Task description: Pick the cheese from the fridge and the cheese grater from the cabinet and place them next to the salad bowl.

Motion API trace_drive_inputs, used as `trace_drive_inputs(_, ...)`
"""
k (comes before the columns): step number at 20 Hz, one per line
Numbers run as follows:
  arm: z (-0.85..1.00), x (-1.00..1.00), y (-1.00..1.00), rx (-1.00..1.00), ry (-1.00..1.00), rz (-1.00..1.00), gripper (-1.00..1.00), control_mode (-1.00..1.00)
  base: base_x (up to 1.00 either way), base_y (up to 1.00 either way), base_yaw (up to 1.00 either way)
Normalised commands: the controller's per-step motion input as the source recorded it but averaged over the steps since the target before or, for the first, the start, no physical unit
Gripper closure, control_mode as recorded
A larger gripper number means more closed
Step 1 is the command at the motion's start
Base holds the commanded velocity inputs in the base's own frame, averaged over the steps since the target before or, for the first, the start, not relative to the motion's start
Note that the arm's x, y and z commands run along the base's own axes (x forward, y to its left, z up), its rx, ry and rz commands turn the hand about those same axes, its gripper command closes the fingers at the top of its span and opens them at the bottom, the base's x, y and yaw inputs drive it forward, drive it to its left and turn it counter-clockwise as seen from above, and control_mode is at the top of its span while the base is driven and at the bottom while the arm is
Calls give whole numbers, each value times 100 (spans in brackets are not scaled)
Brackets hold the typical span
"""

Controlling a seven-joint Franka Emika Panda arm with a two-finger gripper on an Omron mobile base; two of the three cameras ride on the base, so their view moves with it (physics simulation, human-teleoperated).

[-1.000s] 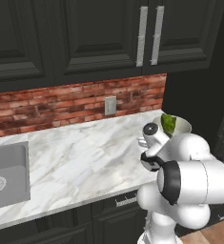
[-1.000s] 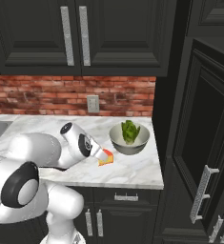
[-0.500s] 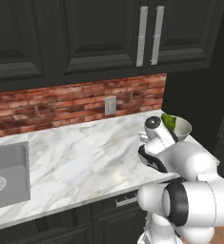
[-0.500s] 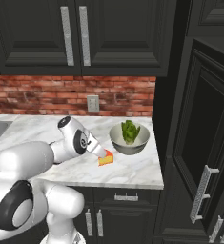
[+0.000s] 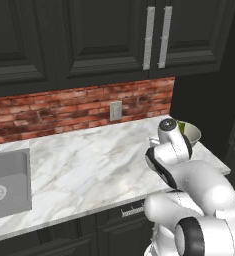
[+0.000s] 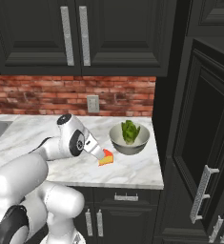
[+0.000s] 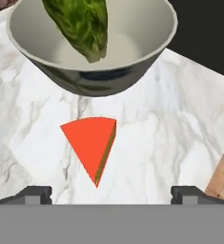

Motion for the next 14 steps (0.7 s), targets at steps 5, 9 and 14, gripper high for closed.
trace_drive_inputs(5, 12, -24, -5, 13, 0, 0, -100, -100, 0, 0, 0)
trace_drive_inputs(9, 15, -23, -6, 14, 2, 1, -100, -100, 0, 0, 0)
trace_drive_inputs(14, 44, -29, 0, 11, 1, 4, -100, -100, 0, 0, 0)
